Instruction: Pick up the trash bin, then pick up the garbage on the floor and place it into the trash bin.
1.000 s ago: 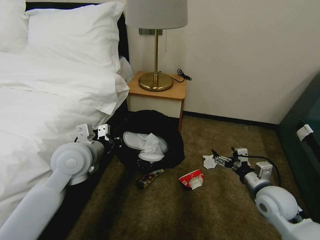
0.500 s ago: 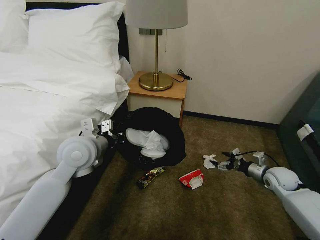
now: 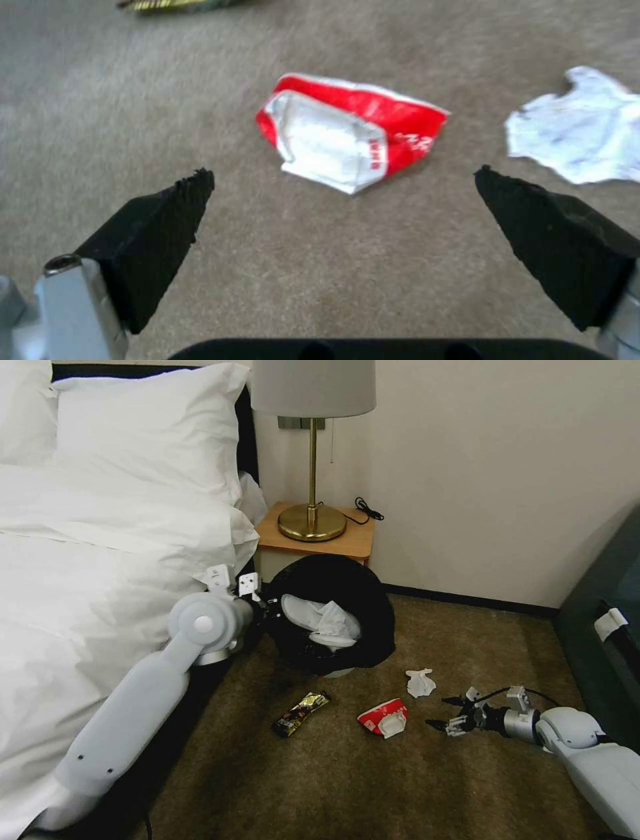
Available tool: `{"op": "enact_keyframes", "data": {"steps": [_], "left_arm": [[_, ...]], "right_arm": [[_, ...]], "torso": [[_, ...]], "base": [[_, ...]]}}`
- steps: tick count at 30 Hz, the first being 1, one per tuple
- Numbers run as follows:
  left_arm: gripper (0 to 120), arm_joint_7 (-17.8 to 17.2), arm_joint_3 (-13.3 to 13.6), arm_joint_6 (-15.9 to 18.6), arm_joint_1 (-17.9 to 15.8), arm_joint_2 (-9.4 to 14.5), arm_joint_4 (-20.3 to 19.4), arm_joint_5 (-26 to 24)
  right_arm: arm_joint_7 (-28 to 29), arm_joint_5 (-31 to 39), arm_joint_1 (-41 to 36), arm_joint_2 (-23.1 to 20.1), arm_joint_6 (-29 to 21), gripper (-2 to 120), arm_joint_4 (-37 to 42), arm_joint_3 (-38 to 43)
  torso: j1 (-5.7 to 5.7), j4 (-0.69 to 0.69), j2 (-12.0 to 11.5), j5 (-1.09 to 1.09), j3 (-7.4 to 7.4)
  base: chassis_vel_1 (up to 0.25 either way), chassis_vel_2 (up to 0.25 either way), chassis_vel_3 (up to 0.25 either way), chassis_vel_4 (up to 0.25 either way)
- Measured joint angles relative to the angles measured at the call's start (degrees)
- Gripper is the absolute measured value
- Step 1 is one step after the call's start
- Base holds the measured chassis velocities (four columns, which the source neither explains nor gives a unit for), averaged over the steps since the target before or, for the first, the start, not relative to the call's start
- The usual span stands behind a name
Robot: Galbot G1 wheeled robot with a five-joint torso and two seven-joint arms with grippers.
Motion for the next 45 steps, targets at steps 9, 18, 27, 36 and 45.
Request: {"op": "enact_keyframes", "data": {"steps": [9,18,27,36,45], "left_arm": [[0,-0.2,0.7,0.0,-0.2,0.0,0.5,-0.2],[0,-0.2,-0.5,0.0,1.6,0.4,-0.5,-0.1],[0,-0.2,-3.2,0.0,4.7,1.0,-2.2,0.2],[0,0.1,-4.2,0.0,5.0,1.1,-2.5,0.1],[0,0.3,-4.4,0.0,5.0,1.0,-2.2,0.1]], "right_arm": [[-2.0,-2.0,3.0,0.5,1.1,100,-1.1,-4.5],[-2.8,-4.9,6.9,3.5,2.6,100,-3.9,-9.2],[-3.2,-10.8,14.7,9.8,4.6,100,-11.3,-15.3],[-5.8,-19.5,20.4,14.4,6.2,100,-19.8,-17.5],[-4.4,-22.9,21.8,17.5,6.3,100,-25.0,-16.5]], "torso": [[0.0,0.05,0.0,-0.02,0.0],[0.0,0.03,0.0,-0.02,0.0],[0.0,0.04,0.0,-0.02,0.0],[0.0,0.04,0.0,-0.02,0.0],[0.0,0.03,0.0,-0.02,-0.01]], "base": [[0.0,0.0,0.0,0.0],[0.0,0.0,0.0,0.0],[0.0,0.0,0.0,0.0],[0.0,0.0,0.0,0.0],[0.0,0.0,0.0,0.0]]}}
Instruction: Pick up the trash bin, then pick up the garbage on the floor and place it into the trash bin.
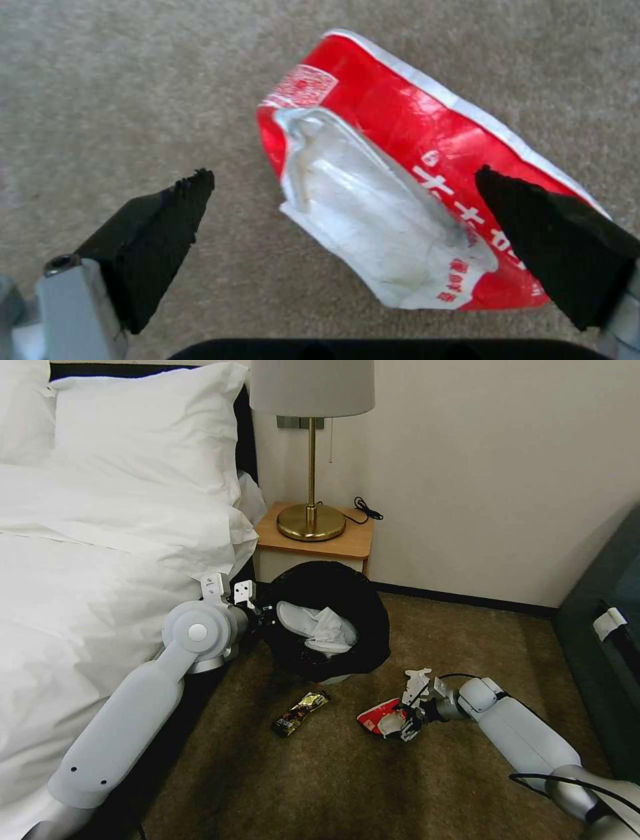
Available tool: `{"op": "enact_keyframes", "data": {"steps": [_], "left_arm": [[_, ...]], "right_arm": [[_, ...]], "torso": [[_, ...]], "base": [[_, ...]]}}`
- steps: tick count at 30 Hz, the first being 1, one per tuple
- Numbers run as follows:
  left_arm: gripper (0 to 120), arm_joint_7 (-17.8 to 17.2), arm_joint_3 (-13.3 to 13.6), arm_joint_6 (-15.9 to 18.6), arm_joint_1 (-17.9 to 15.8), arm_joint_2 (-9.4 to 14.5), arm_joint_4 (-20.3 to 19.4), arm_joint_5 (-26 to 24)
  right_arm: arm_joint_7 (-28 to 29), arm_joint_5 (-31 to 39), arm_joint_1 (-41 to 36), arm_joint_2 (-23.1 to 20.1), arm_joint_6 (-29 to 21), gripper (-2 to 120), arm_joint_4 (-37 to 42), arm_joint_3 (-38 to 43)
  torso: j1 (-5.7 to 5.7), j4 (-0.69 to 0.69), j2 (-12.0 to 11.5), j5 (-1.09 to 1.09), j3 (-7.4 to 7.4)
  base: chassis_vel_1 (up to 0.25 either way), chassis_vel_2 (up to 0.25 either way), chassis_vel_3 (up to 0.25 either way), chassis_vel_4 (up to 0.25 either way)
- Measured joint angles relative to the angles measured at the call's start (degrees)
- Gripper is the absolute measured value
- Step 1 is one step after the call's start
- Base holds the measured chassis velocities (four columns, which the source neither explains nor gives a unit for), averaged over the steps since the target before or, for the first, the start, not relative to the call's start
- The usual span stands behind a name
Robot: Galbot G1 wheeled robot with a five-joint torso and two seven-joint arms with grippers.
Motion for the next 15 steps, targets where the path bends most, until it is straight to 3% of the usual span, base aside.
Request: {"op": "enact_keyframes", "data": {"steps": [5,13,15], "left_arm": [[0,0.0,0.0,0.0,0.0,0.1,-0.3,-0.1],[0,0.0,0.0,0.0,0.2,0.1,-0.6,-0.1],[0,0.1,0.0,0.0,0.2,0.0,-0.9,-0.2]], "right_arm": [[0.9,-2.6,0.7,1.8,1.4,100,-2.0,1.0],[1.0,-2.4,1.2,0.5,0.6,100,0.0,1.5],[0.9,-5.5,2.1,2.3,1.3,100,-2.1,1.4]], "torso": [[0.0,0.01,0.0,0.01,0.0],[0.0,-0.01,0.0,-0.03,0.0],[0.0,-0.01,0.0,0.02,0.0]], "base": [[0.0,0.0,0.0,0.0],[0.0,0.0,0.0,0.0],[0.0,0.0,0.0,0.0]]}}
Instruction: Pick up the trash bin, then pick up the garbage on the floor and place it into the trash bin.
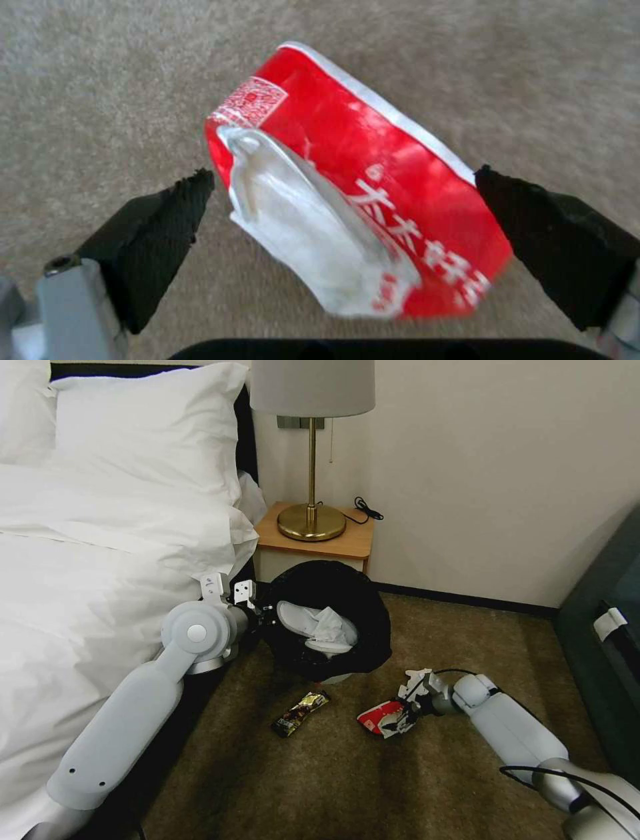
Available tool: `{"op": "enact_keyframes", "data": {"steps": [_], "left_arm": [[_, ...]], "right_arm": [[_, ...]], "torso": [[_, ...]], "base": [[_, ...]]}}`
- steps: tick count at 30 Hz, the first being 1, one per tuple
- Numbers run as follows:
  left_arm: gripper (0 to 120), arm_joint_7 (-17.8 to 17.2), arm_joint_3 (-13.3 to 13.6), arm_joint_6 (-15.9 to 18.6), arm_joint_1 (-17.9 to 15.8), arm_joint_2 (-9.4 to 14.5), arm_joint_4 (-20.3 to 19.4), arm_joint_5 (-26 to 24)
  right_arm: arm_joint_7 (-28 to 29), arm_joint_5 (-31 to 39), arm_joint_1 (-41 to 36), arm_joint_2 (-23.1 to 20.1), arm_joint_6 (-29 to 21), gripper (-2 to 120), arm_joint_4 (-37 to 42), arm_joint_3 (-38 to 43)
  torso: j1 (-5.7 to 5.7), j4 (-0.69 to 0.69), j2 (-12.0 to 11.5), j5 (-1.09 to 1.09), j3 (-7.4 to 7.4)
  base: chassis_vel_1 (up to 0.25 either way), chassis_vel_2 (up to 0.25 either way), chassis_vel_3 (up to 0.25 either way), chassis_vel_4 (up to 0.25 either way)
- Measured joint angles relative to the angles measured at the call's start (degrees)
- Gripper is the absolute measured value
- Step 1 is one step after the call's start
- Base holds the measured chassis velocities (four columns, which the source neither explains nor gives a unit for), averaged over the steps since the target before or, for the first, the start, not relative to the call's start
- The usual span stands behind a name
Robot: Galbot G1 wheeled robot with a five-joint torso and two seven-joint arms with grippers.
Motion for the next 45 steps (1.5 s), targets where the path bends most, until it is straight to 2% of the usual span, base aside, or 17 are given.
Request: {"op": "enact_keyframes", "data": {"steps": [2,5,12,23,28,30,34,36,39,41,42,44,45], "left_arm": [[0,0.0,0.0,0.0,0.0,0.0,-0.1,0.0],[0,0.0,0.0,0.0,0.0,0.1,-0.2,-0.1],[0,0.0,-0.2,0.0,0.4,0.1,-0.4,-0.2],[0,0.8,-0.2,0.0,0.5,-0.1,-0.4,0.2],[0,1.0,-0.2,0.0,0.5,0.0,-0.4,0.2],[0,1.1,-0.2,0.0,0.3,0.0,-0.4,0.2],[0,1.2,-0.2,0.0,0.3,0.0,-0.4,0.2],[0,1.4,-0.2,0.0,0.3,0.0,-0.4,0.3],[0,1.6,-0.2,0.0,0.2,0.1,-0.4,0.4],[0,1.8,-0.2,0.0,0.1,0.2,-0.4,0.4],[0,1.8,-0.2,0.0,0.1,0.2,-0.4,0.4],[0,1.9,-0.2,0.0,0.0,0.3,-0.3,0.5],[0,1.9,-0.2,0.0,0.0,0.3,-0.3,0.5]], "right_arm": [[0.2,-1.0,0.2,0.6,0.3,100,-0.6,0.0],[0.7,-6.4,0.8,2.4,1.0,100,-2.0,0.6],[2.9,-12.0,0.7,3.7,1.4,100,-3.2,1.8],[5.6,-14.5,1.5,5.1,0.6,99,-6.4,3.3],[6.3,-14.3,1.4,5.9,0.2,92,-7.8,4.2],[6.9,-14.1,1.2,6.2,0.1,83,-8.3,4.5],[7.1,-14.1,1.1,6.4,0.1,76,-8.5,4.8],[7.7,-13.9,1.1,6.6,0.0,66,-8.5,4.9],[8.4,-13.7,1.0,6.7,0.0,61,-8.5,5.0],[9.6,-12.6,0.5,6.6,-0.1,48,-8.2,5.0],[9.6,-12.6,0.5,6.6,-0.1,48,-8.2,5.0],[10.7,-11.4,0.0,6.4,-0.2,37,-7.9,5.0],[10.7,-11.4,0.0,6.4,-0.2,37,-7.9,5.0]], "torso": [[0.0,0.02,0.0,0.03,0.0],[0.0,0.03,0.0,-0.02,0.0],[0.0,0.01,0.0,-0.02,0.0],[-0.01,0.01,0.0,-0.01,0.0],[-0.01,0.01,0.0,-0.01,0.0],[-0.01,0.0,0.0,-0.04,-0.01],[-0.02,-0.02,0.0,-0.06,-0.02],[-0.02,-0.02,0.0,-0.04,-0.02],[-0.02,-0.01,0.0,-0.04,-0.02],[-0.02,0.0,0.0,0.0,-0.02],[-0.02,0.0,0.0,0.0,-0.02],[-0.02,0.01,0.0,0.0,-0.01],[-0.02,0.01,0.0,0.0,-0.01]], "base": [[0.0,0.0,0.0,0.0],[0.0,0.0,0.0,0.0],[0.0,0.0,0.0,0.0],[0.0,0.0,0.0,0.0],[0.0,0.0,0.0,0.0],[0.0,0.0,0.0,0.0],[0.0,0.0,0.0,0.0],[0.0,0.0,0.0,0.0],[0.0,0.0,0.0,0.0],[0.0,0.0,0.0,0.0],[0.0,0.0,0.0,0.0],[0.0,0.0,0.0,0.0],[0.0,0.0,0.0,0.0]]}}
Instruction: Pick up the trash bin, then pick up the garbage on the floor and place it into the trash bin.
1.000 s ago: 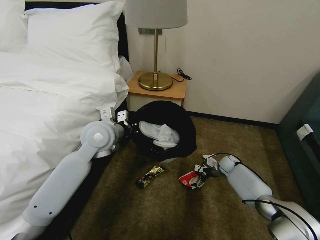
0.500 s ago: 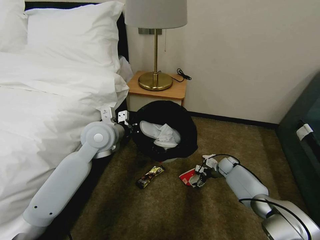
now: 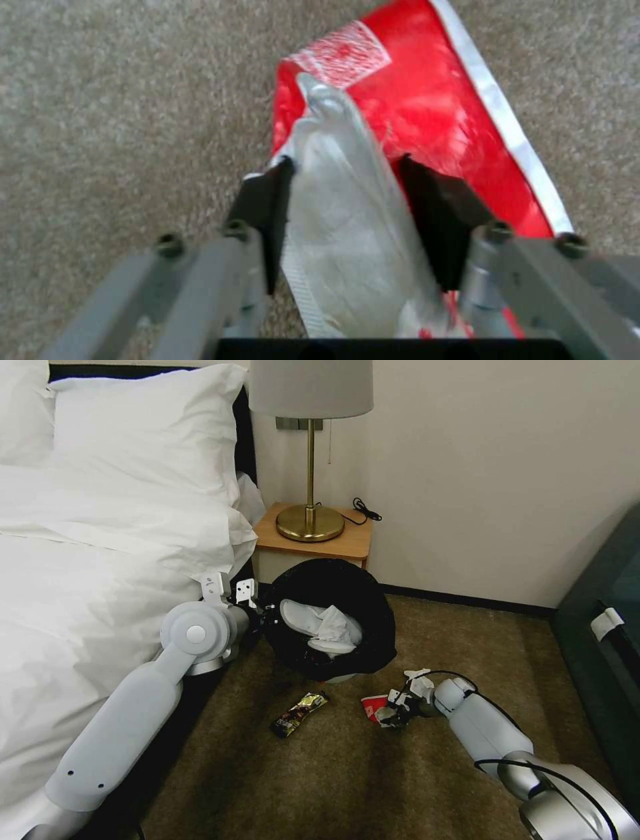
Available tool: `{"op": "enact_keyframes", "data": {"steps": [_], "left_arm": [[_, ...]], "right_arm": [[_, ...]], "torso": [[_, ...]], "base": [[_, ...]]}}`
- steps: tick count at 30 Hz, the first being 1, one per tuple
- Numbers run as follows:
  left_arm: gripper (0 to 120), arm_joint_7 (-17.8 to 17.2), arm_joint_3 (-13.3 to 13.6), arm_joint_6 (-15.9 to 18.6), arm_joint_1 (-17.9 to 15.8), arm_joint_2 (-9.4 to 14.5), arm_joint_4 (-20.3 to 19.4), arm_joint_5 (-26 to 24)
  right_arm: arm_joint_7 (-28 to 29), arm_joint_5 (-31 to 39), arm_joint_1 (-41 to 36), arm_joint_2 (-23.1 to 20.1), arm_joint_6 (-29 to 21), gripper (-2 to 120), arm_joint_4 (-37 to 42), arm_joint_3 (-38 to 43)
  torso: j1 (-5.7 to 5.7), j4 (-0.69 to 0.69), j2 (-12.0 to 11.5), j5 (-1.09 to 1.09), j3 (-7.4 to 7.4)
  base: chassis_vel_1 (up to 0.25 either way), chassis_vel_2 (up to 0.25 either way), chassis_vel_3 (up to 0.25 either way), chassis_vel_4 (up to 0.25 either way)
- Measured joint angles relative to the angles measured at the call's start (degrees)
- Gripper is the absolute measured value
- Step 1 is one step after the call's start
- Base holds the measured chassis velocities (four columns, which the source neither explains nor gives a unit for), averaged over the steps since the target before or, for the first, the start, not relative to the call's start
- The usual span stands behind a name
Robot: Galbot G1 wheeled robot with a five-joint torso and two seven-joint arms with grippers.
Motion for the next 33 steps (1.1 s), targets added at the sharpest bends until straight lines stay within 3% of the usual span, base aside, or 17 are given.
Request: {"op": "enact_keyframes", "data": {"steps": [10,16,18,20,24,33], "left_arm": [[0,-0.4,0.3,0.0,0.2,0.3,-0.2,-0.3],[0,-1.9,0.2,0.0,2.3,1.8,-1.8,-1.3],[0,-1.9,0.2,0.0,2.3,1.8,-1.8,-1.3],[0,-2.1,-0.3,0.0,3.8,2.8,-2.2,-1.3],[0,-2.1,-0.3,0.0,4.4,3.0,-2.2,-1.1],[0,-2.1,-0.3,0.0,4.7,2.9,-1.1,-0.7]], "right_arm": [[2.3,5.8,-3.5,-3.7,-1.3,0,4.3,1.0],[2.8,11.8,-6.2,-9.1,-3.1,0,10.4,4.4],[2.8,11.8,-6.2,-9.1,-3.1,0,10.4,4.4],[3.7,15.7,-8.3,-12.5,-4.9,0,16.5,7.9],[4.9,18.8,-9.1,-14.1,-5.9,0,19.7,9.6],[8.9,34.9,-5.9,-17.5,-7.6,0,31.3,14.4]], "torso": [[0.02,0.01,0.0,0.02,0.02],[0.02,-0.01,0.0,0.01,0.03],[0.02,-0.01,0.0,0.01,0.03],[0.02,-0.01,0.0,0.0,0.02],[0.02,-0.01,0.0,-0.01,0.01],[0.02,0.0,0.0,-0.02,0.01]], "base": [[0.0,0.0,0.0,0.0],[0.0,0.0,0.0,0.0],[0.0,0.0,0.0,0.0],[0.0,0.0,0.0,0.0],[0.0,0.0,0.0,0.0],[0.0,0.0,0.0,0.0]]}}
